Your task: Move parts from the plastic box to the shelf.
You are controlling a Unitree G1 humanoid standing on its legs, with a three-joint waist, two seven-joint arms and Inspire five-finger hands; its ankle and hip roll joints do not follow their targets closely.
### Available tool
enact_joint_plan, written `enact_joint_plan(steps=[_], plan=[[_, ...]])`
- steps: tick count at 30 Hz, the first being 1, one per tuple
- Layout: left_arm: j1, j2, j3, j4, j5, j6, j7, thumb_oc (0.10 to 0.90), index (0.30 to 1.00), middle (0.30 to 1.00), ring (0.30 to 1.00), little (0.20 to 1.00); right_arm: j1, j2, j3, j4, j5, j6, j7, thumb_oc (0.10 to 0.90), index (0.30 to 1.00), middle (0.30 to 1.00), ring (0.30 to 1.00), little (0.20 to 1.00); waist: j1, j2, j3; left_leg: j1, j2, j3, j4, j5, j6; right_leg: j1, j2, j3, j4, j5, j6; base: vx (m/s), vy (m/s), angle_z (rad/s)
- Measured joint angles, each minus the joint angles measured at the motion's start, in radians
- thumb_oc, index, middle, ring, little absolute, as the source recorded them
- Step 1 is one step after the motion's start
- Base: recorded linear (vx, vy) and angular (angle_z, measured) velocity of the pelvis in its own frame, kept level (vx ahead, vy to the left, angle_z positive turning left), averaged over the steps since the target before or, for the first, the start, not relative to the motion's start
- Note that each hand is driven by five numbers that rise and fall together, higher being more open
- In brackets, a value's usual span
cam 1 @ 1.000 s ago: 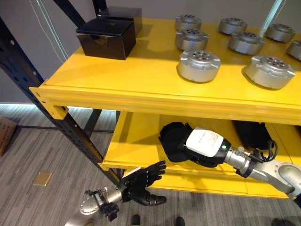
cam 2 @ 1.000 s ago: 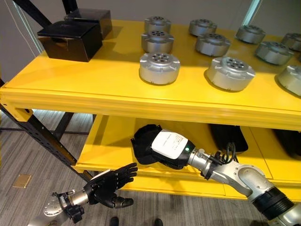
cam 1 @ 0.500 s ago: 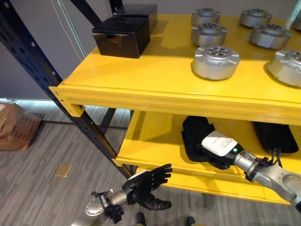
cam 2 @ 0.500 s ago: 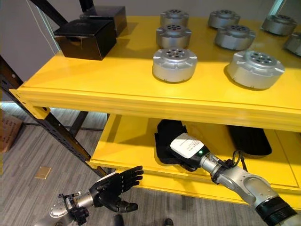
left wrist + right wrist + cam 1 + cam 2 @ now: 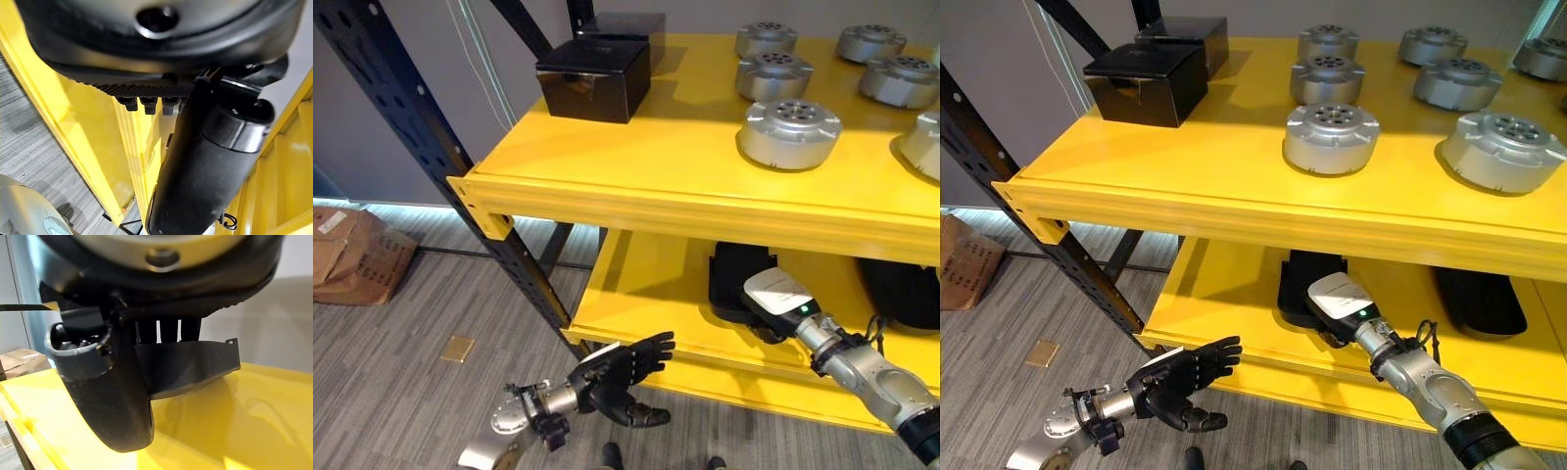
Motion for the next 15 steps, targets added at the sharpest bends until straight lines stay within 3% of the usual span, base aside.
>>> enact_joint_plan(steps=[10,15], plan=[[-0.017,0.000,-0.004,0.000,0.003,0.006,-0.008,0.900,1.000,1.000,1.000,1.000,-0.068,0.053,0.014,0.118,0.000,0.084,-0.009,0.400,0.300,0.300,0.300,0.300,0.002,0.003,-0.002,-0.001,0.001,-0.005,0.000,0.009,-0.004,0.002,0.001,-0.004,0.000,0.005,-0.003,0.00,-0.004,0.00],[-0.017,0.000,-0.003,0.000,0.003,0.017,-0.043,0.900,1.000,1.000,1.000,1.000,-0.067,0.051,0.015,0.123,-0.021,0.081,0.013,0.400,0.300,0.300,0.300,0.300,0.001,0.003,-0.015,-0.001,0.003,-0.006,0.000,0.012,-0.008,0.002,0.004,-0.005,0.000,0.006,-0.004,-0.02,-0.049,0.00]])
